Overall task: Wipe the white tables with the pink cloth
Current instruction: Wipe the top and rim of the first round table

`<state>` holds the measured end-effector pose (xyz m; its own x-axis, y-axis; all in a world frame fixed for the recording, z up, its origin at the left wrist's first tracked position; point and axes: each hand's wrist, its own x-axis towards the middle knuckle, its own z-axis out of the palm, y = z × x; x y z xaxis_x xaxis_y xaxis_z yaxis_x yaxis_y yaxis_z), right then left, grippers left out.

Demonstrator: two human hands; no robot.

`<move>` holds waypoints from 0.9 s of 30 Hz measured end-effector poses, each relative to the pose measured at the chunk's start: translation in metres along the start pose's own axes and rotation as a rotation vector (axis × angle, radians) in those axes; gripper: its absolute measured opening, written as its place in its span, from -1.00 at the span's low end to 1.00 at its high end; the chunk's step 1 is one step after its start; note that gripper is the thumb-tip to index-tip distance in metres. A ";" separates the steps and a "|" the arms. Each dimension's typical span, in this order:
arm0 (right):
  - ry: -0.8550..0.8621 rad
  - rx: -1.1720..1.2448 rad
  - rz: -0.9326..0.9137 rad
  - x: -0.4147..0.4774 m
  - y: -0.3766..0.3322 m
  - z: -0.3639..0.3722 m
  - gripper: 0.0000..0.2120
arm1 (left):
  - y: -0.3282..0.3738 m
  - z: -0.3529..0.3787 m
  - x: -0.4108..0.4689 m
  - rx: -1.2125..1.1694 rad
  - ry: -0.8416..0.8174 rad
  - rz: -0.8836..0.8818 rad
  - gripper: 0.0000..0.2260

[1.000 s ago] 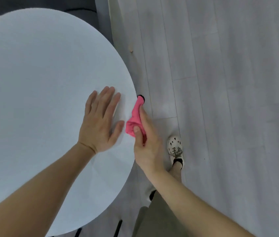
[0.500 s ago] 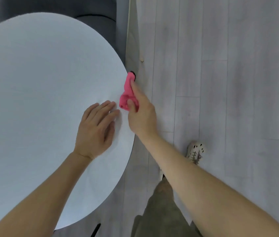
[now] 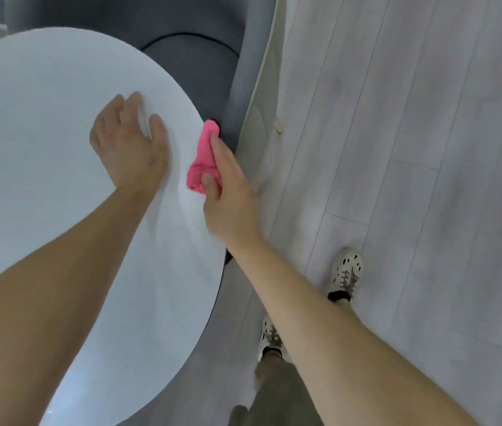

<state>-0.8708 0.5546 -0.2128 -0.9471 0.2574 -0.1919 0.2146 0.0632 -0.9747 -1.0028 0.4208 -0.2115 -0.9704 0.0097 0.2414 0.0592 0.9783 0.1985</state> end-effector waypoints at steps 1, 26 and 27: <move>-0.005 0.020 0.021 -0.023 0.002 -0.002 -0.37 | 0.005 0.004 0.001 0.015 0.020 -0.021 -0.52; -0.325 -0.213 0.010 0.074 -0.032 -0.037 -0.33 | 0.025 0.002 -0.010 0.077 -0.001 -0.095 -0.60; -0.338 -0.207 -0.026 0.110 -0.037 -0.023 -0.32 | 0.026 0.001 -0.010 0.075 -0.004 -0.100 -0.60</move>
<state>-0.9772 0.6022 -0.1957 -0.9706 -0.0766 -0.2283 0.2006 0.2675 -0.9425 -0.9918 0.4461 -0.2102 -0.9714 -0.0882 0.2204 -0.0557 0.9872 0.1497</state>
